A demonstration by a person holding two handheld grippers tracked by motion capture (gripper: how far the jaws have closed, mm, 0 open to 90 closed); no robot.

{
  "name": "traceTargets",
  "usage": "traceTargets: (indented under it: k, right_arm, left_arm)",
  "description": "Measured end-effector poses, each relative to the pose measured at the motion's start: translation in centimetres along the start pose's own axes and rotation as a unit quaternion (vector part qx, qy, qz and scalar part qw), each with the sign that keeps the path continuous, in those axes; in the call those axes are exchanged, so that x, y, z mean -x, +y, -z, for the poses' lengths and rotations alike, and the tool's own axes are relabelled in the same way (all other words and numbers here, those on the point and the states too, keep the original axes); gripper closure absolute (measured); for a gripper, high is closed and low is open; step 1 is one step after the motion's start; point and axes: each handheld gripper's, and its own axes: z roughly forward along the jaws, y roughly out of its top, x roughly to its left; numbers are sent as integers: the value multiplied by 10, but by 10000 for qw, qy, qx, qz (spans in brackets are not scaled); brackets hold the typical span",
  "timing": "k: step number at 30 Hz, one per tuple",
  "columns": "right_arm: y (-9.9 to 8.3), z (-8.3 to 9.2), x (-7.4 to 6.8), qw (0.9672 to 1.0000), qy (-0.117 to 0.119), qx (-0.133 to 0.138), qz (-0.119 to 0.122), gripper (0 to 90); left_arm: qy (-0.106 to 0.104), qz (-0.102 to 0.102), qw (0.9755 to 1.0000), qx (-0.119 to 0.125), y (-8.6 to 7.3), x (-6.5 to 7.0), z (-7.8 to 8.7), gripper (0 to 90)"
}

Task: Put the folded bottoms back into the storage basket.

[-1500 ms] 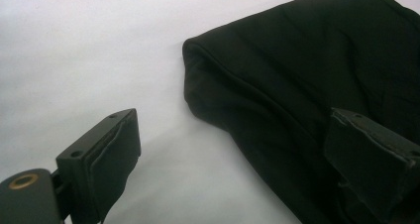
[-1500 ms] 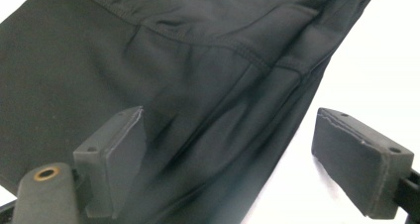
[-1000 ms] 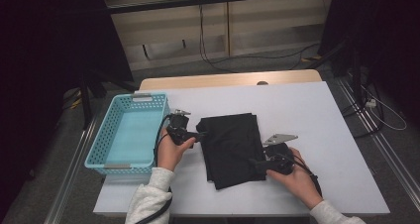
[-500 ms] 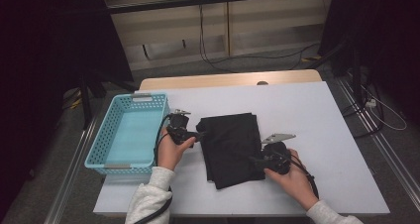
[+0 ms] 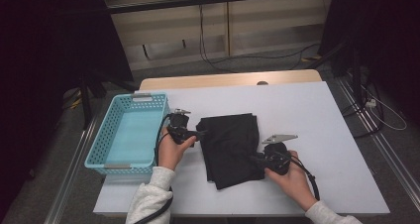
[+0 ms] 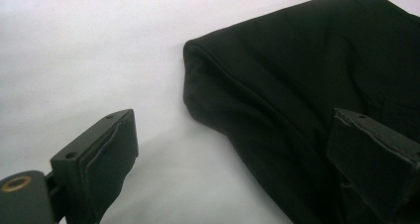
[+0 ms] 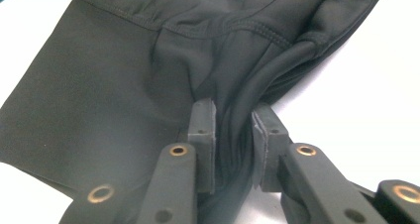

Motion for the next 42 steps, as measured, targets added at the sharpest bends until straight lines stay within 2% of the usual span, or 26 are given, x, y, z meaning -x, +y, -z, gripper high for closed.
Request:
traceTargets:
  k: [3, 7, 15, 19, 23, 26, 32, 34, 38, 39, 40, 42]
  right_arm:
    - [-1, 1, 0, 10000, 43, 23, -54, 769]
    - [-1, 2, 3, 9998, 147, 9, -150, 789]
    - [0, 7, 4, 9997, 243, -35, -77, 799]
    - [-1, 9, 4, 9997, 248, -30, -76, 800]
    - [-2, 9, 4, 9997, 228, 1, -44, 799]
    - [-2, 10, 4, 9997, 229, 7, -27, 798]
    - [-2, 9, 3, 9997, 232, -17, -10, 798]
    - [-2, 9, 3, 9997, 232, -9, 10, 797]
    - [-3, 8, 4, 9996, 284, -15, 1, 794]
    - [-3, 8, 4, 9996, 274, -11, 11, 794]
    - [-3, 8, 3, 9996, 275, -9, 22, 794]
    - [-3, 8, 3, 9996, 267, -8, 40, 794]
  left_arm:
    - [-16, 9, 10000, 72, 1, 0, 1, 62]
    - [-13, 45, 10000, 28, 2, -1, -2, 61]
    - [110, 141, 9998, 2, 7, -6, -18, 67]
    - [179, 67, 9998, -45, 10, -7, -29, 86]
    - [181, 177, 9997, 40, 13, -11, -36, 103]
    - [239, 59, 9997, -46, 16, -10, -39, 108]
    - [3, 299, 9995, -114, 21, -6, -39, 161]
    - [-6, 392, 9991, -138, 22, -6, -40, 161]
    - [-73, 452, 9988, -177, 24, -4, -42, 159]
    - [-51, 428, 9989, -177, 24, -3, -42, 158]
    - [17, 322, 9992, -230, 24, -1, -42, 159]
    - [141, 234, 9992, -286, 25, 2, -42, 210]
